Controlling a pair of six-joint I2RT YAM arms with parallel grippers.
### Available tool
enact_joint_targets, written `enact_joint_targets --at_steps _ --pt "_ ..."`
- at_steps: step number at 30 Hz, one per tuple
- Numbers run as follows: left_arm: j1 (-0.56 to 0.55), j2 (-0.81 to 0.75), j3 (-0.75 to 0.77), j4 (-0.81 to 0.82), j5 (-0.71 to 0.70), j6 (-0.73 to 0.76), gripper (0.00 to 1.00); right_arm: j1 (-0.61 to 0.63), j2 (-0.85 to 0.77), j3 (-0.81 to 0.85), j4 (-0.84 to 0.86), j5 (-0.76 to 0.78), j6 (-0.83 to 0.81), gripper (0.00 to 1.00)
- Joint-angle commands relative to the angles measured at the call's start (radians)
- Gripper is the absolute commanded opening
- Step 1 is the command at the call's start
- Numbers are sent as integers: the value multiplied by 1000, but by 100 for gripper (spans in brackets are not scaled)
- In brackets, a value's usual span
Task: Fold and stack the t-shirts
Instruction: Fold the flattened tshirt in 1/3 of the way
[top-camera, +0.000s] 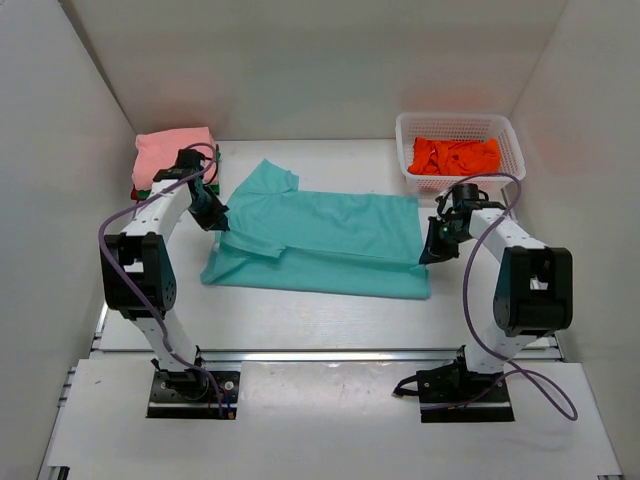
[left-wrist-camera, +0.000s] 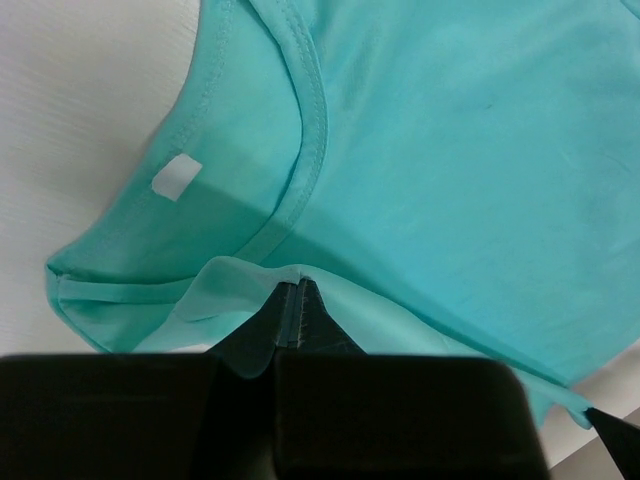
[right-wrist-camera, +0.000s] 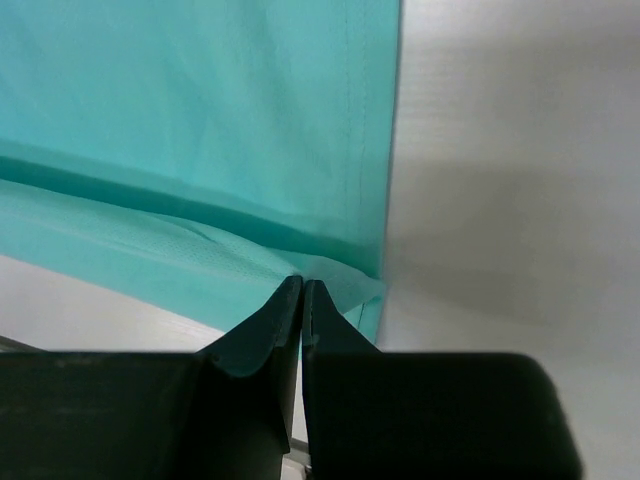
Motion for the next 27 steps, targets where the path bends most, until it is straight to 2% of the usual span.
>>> enact_joint_targets --at_steps 1,11,19,23,27 --pt "10 -5 37 -7 -19 13 0 0 32 60 55 6 -1 0" --pt "46 -18 -13 -2 -16 19 0 14 88 110 60 -2 -1 0" --pt "37 -94 -101 -7 -3 22 0 41 -22 18 61 -3 -9 0" --pt "37 -194 -191 -21 -6 22 0 66 -111 -53 55 0 -10 0" --pt "34 -359 -306 -40 -4 22 0 89 -211 -141 31 -14 -6 0"
